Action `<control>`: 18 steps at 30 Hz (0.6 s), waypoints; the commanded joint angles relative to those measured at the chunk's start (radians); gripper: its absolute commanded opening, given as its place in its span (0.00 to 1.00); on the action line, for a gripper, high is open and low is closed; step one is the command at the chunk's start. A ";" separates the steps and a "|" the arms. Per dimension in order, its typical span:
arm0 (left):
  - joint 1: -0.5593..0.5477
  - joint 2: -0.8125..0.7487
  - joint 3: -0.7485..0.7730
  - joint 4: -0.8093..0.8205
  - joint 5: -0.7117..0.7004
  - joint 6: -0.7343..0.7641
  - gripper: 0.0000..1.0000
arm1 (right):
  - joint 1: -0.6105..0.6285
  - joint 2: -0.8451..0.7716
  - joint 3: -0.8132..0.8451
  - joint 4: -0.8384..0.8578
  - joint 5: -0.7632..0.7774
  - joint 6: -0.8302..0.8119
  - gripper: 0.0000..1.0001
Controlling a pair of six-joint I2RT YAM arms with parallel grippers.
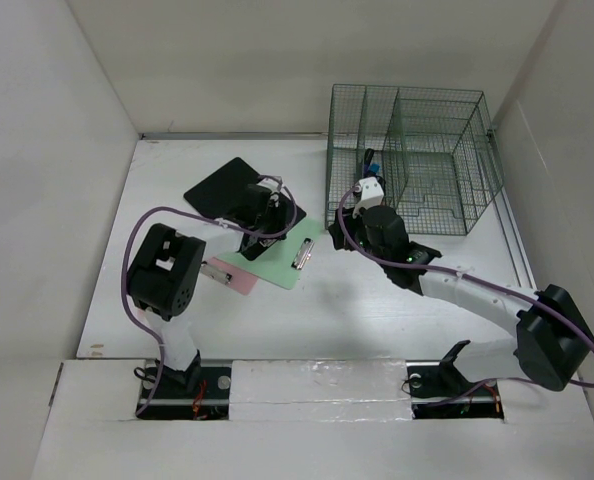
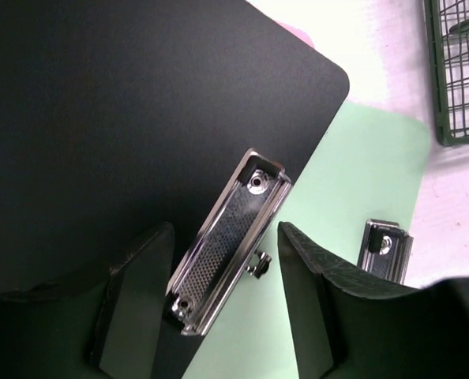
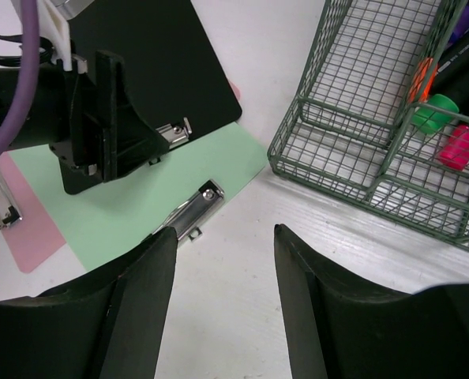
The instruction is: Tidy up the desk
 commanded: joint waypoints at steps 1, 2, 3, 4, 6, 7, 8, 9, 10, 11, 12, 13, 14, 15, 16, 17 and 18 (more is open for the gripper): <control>-0.024 0.041 0.044 -0.076 -0.042 0.006 0.50 | -0.001 -0.010 -0.005 0.062 0.007 -0.002 0.58; -0.033 0.046 0.051 -0.085 -0.047 0.001 0.47 | -0.001 -0.009 -0.005 0.062 0.008 -0.002 0.57; -0.033 0.052 0.054 -0.091 -0.077 -0.002 0.45 | -0.010 -0.009 -0.005 0.060 0.011 -0.004 0.57; -0.033 0.055 0.057 -0.098 -0.085 -0.005 0.42 | -0.010 -0.015 -0.007 0.060 0.011 -0.005 0.57; -0.033 0.066 0.068 -0.125 -0.088 -0.016 0.37 | -0.010 -0.024 -0.013 0.059 0.013 -0.005 0.57; -0.033 0.069 0.070 -0.134 -0.090 -0.022 0.34 | -0.010 -0.028 -0.015 0.060 0.017 -0.005 0.57; -0.033 0.071 0.068 -0.140 -0.099 -0.027 0.34 | -0.019 -0.035 -0.015 0.060 0.016 -0.010 0.57; -0.047 0.074 0.062 -0.151 -0.102 -0.037 0.32 | -0.019 -0.035 -0.013 0.059 0.017 -0.011 0.57; -0.047 0.075 0.061 -0.159 -0.109 -0.042 0.30 | -0.019 -0.036 -0.013 0.057 0.017 -0.015 0.57; -0.062 0.080 0.061 -0.171 -0.129 -0.050 0.30 | -0.030 -0.045 -0.013 0.053 0.019 -0.013 0.57; -0.073 0.087 0.068 -0.202 -0.139 -0.057 0.30 | -0.030 -0.050 -0.015 0.050 0.017 -0.013 0.57; -0.099 0.091 0.068 -0.217 -0.171 -0.057 0.34 | -0.030 -0.055 -0.016 0.051 0.017 -0.013 0.57; -0.113 0.094 0.076 -0.217 -0.192 -0.063 0.37 | -0.039 -0.055 -0.018 0.056 0.011 -0.015 0.57; -0.127 0.091 0.076 -0.248 -0.206 -0.066 0.42 | -0.039 -0.053 -0.018 0.056 0.008 -0.015 0.57; -0.137 0.091 0.076 -0.248 -0.214 -0.071 0.50 | -0.048 -0.052 -0.016 0.056 0.008 -0.016 0.57; -0.148 0.091 0.077 -0.248 -0.211 -0.074 0.53 | -0.048 -0.050 -0.018 0.053 0.004 -0.013 0.57; -0.148 0.089 0.082 -0.248 -0.203 -0.080 0.55 | -0.048 -0.053 -0.016 0.053 0.003 -0.013 0.57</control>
